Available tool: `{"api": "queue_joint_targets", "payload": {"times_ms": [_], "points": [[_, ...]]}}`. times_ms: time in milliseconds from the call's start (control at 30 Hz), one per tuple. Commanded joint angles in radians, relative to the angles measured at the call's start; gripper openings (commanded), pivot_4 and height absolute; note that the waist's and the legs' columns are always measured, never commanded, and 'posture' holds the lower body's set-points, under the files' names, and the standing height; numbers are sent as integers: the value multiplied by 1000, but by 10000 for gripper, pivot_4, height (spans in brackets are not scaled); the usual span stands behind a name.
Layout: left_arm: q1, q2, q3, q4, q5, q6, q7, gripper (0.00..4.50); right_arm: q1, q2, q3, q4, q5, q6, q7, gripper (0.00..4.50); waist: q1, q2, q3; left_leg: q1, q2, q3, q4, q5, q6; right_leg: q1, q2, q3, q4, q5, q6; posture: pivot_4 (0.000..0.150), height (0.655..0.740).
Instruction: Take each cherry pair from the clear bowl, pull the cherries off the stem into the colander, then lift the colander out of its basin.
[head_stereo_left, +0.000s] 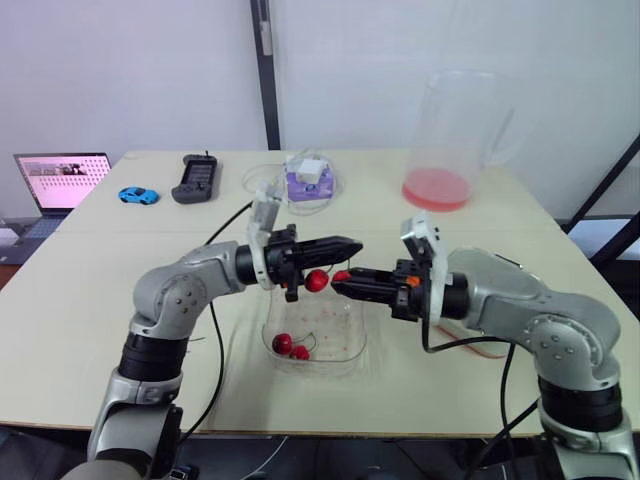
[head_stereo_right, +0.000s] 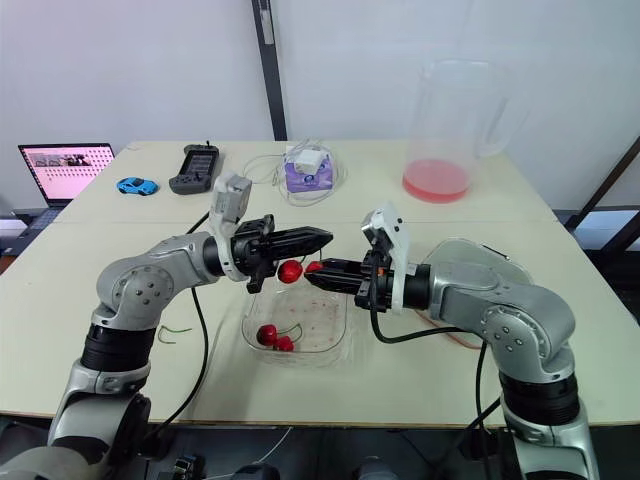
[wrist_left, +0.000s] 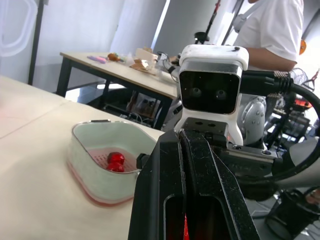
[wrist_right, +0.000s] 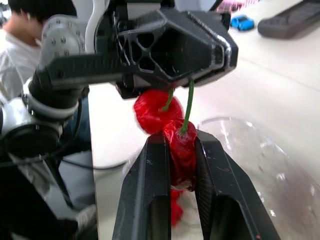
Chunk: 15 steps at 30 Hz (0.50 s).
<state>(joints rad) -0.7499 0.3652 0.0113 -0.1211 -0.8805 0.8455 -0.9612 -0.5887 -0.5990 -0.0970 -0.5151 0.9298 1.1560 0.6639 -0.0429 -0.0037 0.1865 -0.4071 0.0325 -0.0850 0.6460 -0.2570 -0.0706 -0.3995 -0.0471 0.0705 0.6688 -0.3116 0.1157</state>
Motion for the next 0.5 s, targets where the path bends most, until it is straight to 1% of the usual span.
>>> {"api": "queue_joint_targets", "payload": {"times_ms": [33, 200, 333, 400, 500], "points": [[-30, -3, 4, -27, -9, -17, -10, 0, -10, -49, 27, -21, 15, -1, 40, 4297, -1, 0, 0, 0, 0, 0, 0, 0, 0, 0, 0, 0, 0, 0, 0, 1500, 7332], [-28, -1, 4, -21, -5, -22, -17, 0, 1, -87, 30, -30, 26, -5, 54, 4297, 0, 0, 0, 0, 0, 0, 0, 0, 0, 0, 0, 0, 0, 0, 0, 1500, 7332], [-21, 5, 11, -21, -3, -26, -20, 0, -9, -214, -89, -15, 90, 20, 106, 4297, 6, 0, 0, -1, 0, 0, 0, 0, 0, 0, 0, 0, -1, 0, 0, 1500, 7332], [-16, 8, 13, -20, -1, -29, -24, 0, -8, -335, -125, 30, 36, -15, 162, 4297, 9, 0, 0, -1, 0, 0, 0, 0, 0, 0, 0, 0, -2, 0, 0, 1500, 7332], [-9, 8, 10, -16, 11, -42, -27, 0, 15, -517, -104, 158, -133, -136, 237, 4297, 11, 0, 0, -1, 0, 1, 1, -1, 1, 1, -1, 0, -3, 0, 0, 1500, 7332]]}}
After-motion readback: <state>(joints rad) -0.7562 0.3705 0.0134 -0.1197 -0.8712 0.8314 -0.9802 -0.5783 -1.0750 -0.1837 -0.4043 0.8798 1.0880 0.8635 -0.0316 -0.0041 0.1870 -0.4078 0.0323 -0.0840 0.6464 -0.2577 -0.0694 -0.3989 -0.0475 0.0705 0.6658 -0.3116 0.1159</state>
